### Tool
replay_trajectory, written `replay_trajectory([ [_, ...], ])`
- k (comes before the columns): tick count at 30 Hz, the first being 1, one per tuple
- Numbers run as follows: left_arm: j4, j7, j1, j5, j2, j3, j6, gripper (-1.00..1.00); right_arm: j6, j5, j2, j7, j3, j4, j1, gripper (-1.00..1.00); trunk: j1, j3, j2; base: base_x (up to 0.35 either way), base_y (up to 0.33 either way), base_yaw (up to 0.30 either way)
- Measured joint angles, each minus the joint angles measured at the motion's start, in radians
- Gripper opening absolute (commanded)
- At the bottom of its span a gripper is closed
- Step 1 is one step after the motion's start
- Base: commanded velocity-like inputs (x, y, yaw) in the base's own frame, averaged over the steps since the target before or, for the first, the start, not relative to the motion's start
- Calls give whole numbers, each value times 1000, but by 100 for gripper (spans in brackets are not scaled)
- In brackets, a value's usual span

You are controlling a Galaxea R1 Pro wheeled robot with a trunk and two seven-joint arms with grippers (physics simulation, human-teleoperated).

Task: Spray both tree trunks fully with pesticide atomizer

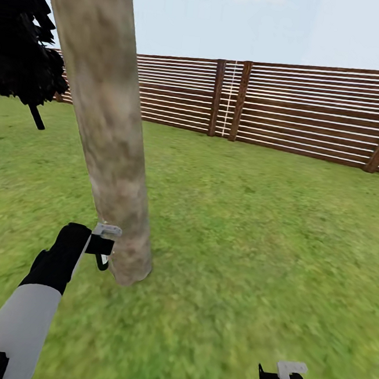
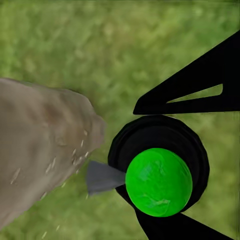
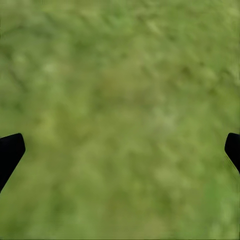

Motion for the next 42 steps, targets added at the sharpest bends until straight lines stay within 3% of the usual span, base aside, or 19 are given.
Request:
replay_trajectory([
  [8,1,0,2,0,-10,4,-5,-100,0,0,-1,0,0,0,0,100,0,0,0,201,-203,102],
  [17,3,1,69,-2,-3,7,-7,-100,0,0,-1,0,0,0,0,100,0,0,0,-98,-250,0],
  [19,3,5,110,-12,20,23,-57,-100,0,0,0,0,0,0,0,100,0,0,0,140,-238,0],
  [23,3,15,130,-4,65,73,-97,-100,0,0,0,0,0,0,0,100,0,0,0,75,-82,0],
  [25,14,16,132,14,51,73,-99,-100,0,0,0,0,1,0,0,100,0,0,0,6,-7,0],
  [27,83,16,132,17,9,72,-111,-100,0,0,0,0,0,0,0,100,0,0,0,1,-1,0],
  [28,137,18,132,14,-13,79,-166,-100,0,0,0,0,0,0,0,100,0,0,0,0,0,0],
  [30,173,23,132,-1,-5,95,-237,-100,0,0,-1,0,1,0,0,100,0,0,0,0,0,0],
  [33,202,30,132,-9,45,198,-283,-100,0,0,-1,0,1,0,0,100,0,0,0,0,0,0],
  [34,206,31,132,0,50,206,-284,-100,0,0,-1,0,1,0,0,100,0,0,0,0,0,0],
  [36,217,34,132,6,37,203,-285,-100,0,0,0,0,0,0,0,100,0,0,0,0,0,0],
  [38,271,36,132,15,7,173,-286,-100,0,0,0,2,0,0,0,100,0,0,0,0,0,0],
  [40,289,37,131,9,-17,165,-307,-100,0,-1,0,3,0,0,0,100,0,0,0,0,0,78],
  [42,292,37,130,1,-14,167,-323,-100,0,0,0,1,0,0,0,100,0,-1,0,0,0,211],
])
